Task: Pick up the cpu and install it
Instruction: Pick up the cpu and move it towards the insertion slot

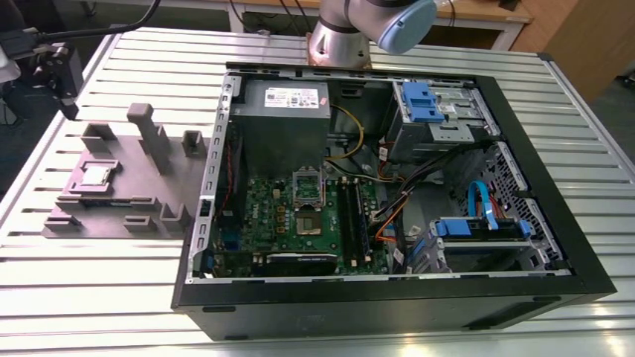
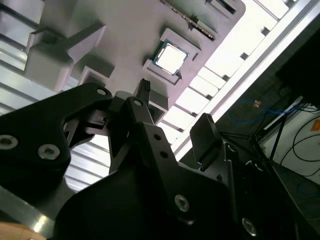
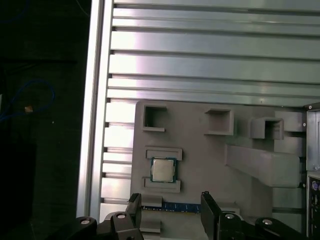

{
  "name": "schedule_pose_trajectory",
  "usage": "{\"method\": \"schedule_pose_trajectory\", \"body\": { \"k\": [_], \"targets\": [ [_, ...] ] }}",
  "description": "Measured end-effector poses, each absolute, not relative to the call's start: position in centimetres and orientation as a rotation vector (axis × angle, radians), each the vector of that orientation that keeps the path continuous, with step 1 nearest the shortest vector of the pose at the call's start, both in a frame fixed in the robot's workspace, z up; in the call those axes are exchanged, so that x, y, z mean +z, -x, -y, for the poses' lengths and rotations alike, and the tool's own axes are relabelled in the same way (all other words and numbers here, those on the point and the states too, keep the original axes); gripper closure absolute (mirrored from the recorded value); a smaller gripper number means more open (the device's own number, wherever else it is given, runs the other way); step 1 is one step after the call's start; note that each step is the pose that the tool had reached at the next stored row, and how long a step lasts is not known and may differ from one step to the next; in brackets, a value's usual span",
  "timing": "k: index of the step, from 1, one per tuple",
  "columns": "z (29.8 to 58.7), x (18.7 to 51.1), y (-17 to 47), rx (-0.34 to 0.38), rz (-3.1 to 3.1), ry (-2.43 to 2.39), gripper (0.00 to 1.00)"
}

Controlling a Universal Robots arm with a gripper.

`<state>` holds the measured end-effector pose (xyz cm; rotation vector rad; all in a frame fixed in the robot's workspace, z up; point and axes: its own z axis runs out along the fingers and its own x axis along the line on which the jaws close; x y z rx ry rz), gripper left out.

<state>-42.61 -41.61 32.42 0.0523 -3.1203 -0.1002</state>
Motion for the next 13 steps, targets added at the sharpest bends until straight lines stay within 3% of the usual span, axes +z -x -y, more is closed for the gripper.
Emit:
{"method": "schedule_pose_trajectory", "body": {
  "k": [13],
  "targets": [
    [41.61,32.6,42.61,-0.1,3.12,-0.052,0.41]
  ]
}}
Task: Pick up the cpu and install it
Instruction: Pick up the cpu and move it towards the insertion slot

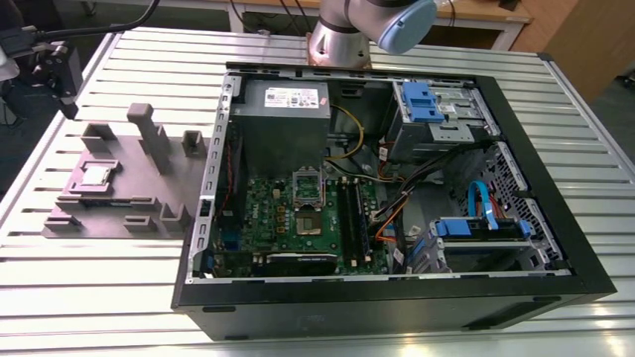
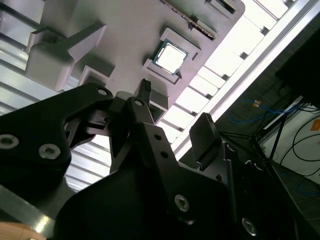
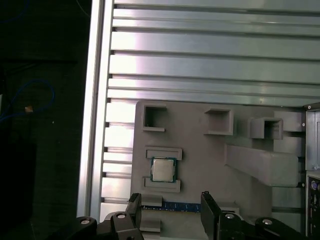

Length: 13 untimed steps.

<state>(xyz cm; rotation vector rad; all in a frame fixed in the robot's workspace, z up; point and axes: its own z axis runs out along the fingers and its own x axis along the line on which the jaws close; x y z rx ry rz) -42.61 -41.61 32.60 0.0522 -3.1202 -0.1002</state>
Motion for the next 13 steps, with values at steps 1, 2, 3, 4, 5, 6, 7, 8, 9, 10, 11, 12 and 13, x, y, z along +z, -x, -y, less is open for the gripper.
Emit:
{"method": "schedule_pose_trajectory", "body": {
  "k": [1,2,3,4,5,6,7,8,9,10,11,12,13],
  "targets": [
    [41.61,32.6,42.61,-0.1,3.12,-0.052,0.42],
    [41.61,32.61,42.61,-0.1,3.12,-0.052,0.49],
    [41.61,32.61,42.61,-0.1,3.12,-0.052,0.49],
    [41.61,32.62,42.61,-0.1,3.12,-0.052,0.55],
    [41.61,32.63,42.61,-0.1,3.12,-0.052,0.55],
    [41.61,32.63,42.61,-0.1,3.12,-0.052,0.62],
    [41.61,32.63,42.61,-0.1,3.12,-0.052,0.62],
    [41.61,32.64,42.61,-0.1,3.12,-0.052,0.62],
    [41.61,32.64,42.61,-0.1,3.12,-0.052,0.6],
    [41.61,32.65,42.61,-0.1,3.12,-0.052,0.55],
    [41.61,32.65,42.61,-0.1,3.12,-0.052,0.55],
    [41.61,32.66,42.61,-0.1,3.12,-0.052,0.48],
    [41.61,32.66,42.61,-0.1,3.12,-0.052,0.48]
  ]
}}
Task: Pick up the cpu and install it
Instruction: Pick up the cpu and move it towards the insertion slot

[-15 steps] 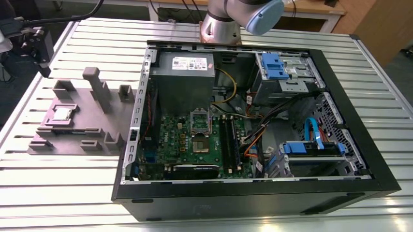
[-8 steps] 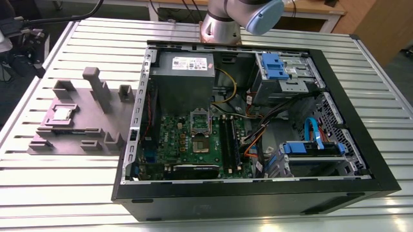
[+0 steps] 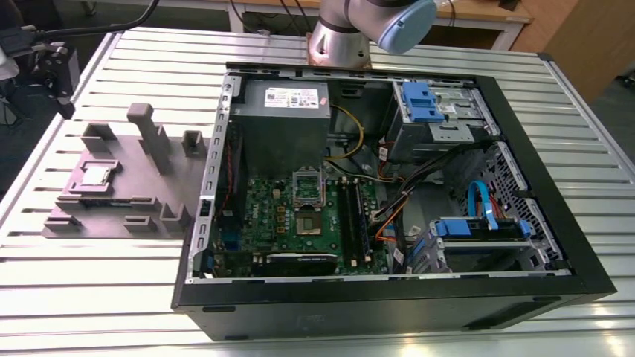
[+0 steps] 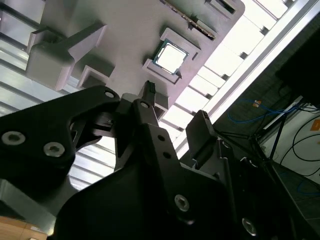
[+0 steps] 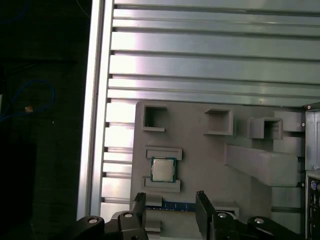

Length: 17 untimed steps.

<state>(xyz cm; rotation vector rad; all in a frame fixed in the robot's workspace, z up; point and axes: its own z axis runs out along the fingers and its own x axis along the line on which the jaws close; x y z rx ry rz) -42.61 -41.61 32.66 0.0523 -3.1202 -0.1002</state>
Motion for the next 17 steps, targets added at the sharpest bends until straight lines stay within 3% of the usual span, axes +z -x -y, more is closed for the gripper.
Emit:
{"method": "schedule_pose_trajectory", "body": {
  "k": [3,4,17],
  "targets": [
    [41.61,32.85,42.61,-0.1,3.12,-0.052,0.5],
    [41.61,32.85,42.61,-0.1,3.12,-0.052,0.9],
    [41.61,33.1,42.61,-0.1,3.12,-0.052,0.9]
  ]
}}
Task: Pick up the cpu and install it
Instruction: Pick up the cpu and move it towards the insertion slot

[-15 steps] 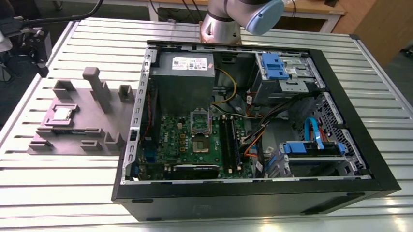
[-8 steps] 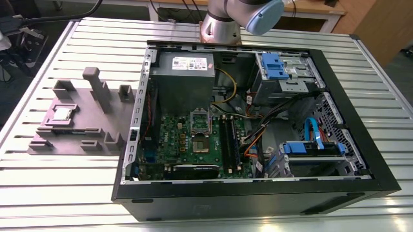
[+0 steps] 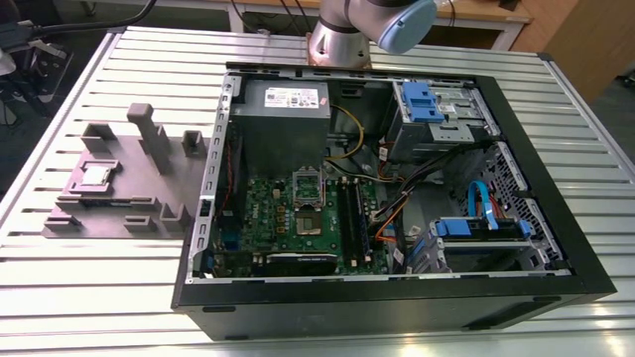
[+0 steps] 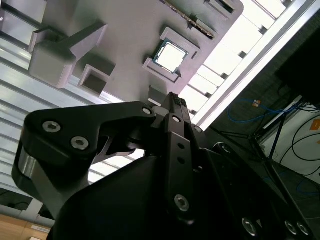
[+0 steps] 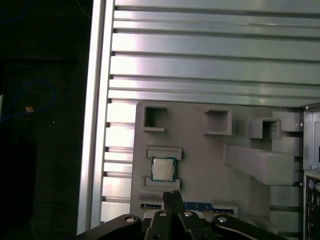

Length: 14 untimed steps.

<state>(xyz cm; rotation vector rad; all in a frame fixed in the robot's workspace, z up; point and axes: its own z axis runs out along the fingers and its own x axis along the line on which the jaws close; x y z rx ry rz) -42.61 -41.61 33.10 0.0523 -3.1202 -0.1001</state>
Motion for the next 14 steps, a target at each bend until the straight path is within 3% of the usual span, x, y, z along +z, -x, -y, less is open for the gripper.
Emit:
{"method": "schedule_pose_trajectory", "body": {
  "k": [6,8,14],
  "targets": [
    [41.6,33.7,42.6,-0.1,3.12,-0.052,0.9],
    [41.6,34.3,42.6,-0.1,3.12,-0.052,0.75],
    [41.6,34.4,42.6,-0.1,3.12,-0.052,0.75]
  ]
}}
